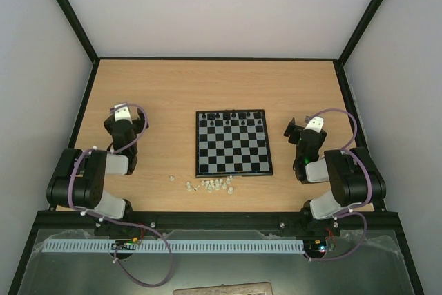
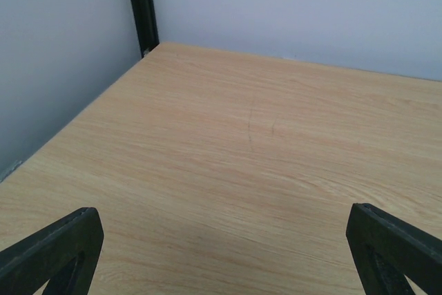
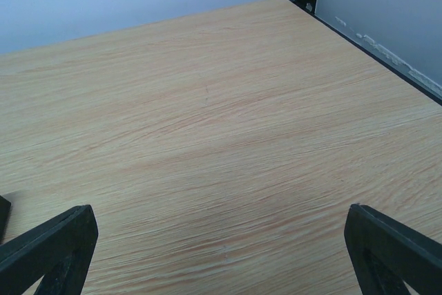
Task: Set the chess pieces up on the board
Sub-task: Reset both arms
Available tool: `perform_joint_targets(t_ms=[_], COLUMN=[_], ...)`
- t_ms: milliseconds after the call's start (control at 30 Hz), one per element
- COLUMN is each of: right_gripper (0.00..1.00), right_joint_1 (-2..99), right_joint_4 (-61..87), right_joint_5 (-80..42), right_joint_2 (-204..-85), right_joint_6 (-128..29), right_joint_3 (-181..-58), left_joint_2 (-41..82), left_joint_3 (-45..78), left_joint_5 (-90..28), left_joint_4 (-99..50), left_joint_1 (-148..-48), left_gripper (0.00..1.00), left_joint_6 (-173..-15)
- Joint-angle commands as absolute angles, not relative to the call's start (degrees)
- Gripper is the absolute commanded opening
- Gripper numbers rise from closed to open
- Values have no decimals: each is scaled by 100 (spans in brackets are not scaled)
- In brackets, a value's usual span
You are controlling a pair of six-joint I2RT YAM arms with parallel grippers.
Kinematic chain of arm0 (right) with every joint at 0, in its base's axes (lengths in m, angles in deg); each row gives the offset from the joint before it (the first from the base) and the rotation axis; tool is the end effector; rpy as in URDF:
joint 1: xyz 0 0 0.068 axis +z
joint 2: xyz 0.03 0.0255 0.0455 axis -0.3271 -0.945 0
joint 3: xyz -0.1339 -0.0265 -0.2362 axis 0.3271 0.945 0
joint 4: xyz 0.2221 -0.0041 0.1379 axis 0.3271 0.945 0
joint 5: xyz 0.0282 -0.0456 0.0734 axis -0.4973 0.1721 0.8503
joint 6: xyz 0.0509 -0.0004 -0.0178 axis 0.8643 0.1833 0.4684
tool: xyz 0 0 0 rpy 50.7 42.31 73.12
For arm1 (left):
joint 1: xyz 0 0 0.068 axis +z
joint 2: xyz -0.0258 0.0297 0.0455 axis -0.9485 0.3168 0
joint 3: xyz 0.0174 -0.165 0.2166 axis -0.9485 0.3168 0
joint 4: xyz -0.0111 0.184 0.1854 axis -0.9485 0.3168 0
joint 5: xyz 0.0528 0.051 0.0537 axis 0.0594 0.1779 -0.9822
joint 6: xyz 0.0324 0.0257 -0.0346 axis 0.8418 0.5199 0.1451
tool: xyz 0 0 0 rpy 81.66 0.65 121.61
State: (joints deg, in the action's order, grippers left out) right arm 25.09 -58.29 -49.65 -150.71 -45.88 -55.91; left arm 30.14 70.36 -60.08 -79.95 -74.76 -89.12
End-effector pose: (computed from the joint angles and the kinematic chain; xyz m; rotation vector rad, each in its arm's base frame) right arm 0.2336 0.0109 0.1463 0.3571 1.6095 -0.1089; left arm 0.2554 -0.0018 0.1566 -0.3158 1.7044 0.1878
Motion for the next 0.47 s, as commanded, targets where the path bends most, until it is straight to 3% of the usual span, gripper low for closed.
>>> perform_joint_targets(t_ms=[0, 433], right_gripper=[99, 99], right_joint_1=[2487, 2489], right_joint_4=[-5960, -5938], right_joint_5=[-5051, -5053], right_joint_2=[-15028, -15028], right_joint_6=[-4599, -4604], right_joint_3=[-5688, -5700], left_joint_2=[3260, 3216], left_joint_3=[7465, 7306], left_joint_5=[-4792, -4390], left_joint_4=[-9531, -9102], left_joint_1=[-7362, -7153], left_gripper=[100, 100], left_joint_6=[-8451, -8547])
